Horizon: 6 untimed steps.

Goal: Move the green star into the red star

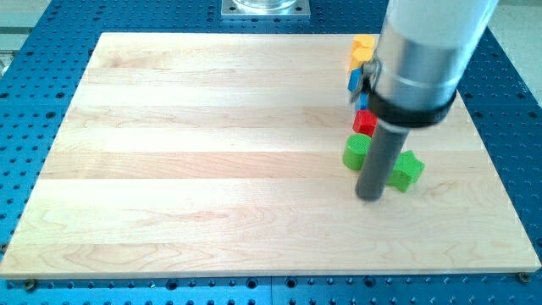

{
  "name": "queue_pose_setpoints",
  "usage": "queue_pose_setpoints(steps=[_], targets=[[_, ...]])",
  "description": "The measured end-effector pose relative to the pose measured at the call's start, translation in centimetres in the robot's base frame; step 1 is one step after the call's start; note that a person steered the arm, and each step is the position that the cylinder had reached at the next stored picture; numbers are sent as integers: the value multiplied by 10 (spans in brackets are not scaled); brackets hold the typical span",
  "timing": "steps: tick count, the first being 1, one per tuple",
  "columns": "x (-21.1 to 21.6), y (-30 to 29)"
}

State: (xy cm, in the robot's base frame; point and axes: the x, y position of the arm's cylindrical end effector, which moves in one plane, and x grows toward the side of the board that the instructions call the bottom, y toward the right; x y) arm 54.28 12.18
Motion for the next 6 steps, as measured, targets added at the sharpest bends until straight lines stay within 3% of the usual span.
queue_pose_setpoints(steps=[1, 2, 3, 4, 5, 6], targets=[[22, 33], [-9, 79], [-58, 58], [-62, 37], [-32, 16], [-98, 10]])
